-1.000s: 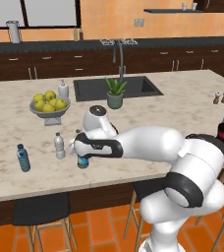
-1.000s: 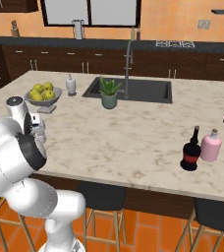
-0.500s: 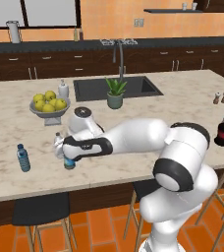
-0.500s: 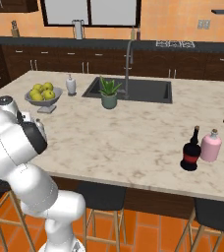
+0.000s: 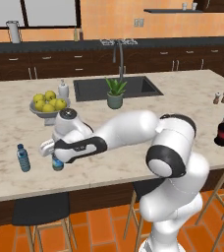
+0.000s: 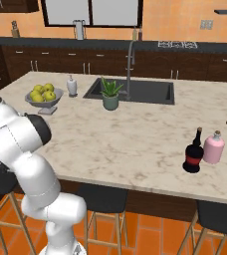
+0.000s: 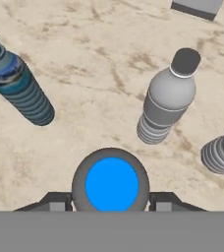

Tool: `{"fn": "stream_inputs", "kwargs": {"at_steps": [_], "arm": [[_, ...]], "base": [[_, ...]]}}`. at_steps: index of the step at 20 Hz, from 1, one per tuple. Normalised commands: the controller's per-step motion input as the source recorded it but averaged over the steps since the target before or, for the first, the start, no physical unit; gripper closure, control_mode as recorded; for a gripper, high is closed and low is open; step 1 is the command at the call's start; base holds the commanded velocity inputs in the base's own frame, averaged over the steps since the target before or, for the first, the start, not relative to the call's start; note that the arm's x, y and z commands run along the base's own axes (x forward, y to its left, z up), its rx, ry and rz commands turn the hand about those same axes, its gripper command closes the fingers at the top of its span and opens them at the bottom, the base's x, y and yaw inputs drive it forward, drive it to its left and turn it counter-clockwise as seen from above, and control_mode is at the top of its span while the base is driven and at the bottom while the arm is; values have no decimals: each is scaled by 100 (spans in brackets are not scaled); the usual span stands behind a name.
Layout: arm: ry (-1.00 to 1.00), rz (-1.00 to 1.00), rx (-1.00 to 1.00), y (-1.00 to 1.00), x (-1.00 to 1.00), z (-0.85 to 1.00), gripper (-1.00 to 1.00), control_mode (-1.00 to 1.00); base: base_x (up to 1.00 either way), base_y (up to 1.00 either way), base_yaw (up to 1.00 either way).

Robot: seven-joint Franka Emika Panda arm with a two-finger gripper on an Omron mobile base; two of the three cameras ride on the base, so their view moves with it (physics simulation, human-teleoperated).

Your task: Move the plastic bottles in the middle to the plastics group, and the glass bottles in the middle to the glass group.

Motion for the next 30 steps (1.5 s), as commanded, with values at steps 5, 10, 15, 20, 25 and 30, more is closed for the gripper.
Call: {"fn": "stream_inputs", "kwargs": {"at_steps": [5,10,15,20,25,30], "arm": [[0,-2,0,22,7,0,100,-100],[0,-4,0,6,26,-1,100,-100],[0,-5,0,9,16,-2,100,-100],[1,-3,0,25,2,-31,100,-100],[0,-2,0,11,0,-43,100,-100],[0,0,0,0,0,-7,100,-100]], "base": [[0,0,0],[0,0,0],[0,0,0],[0,0,0],[0,0,0],[0,0,0]]}}
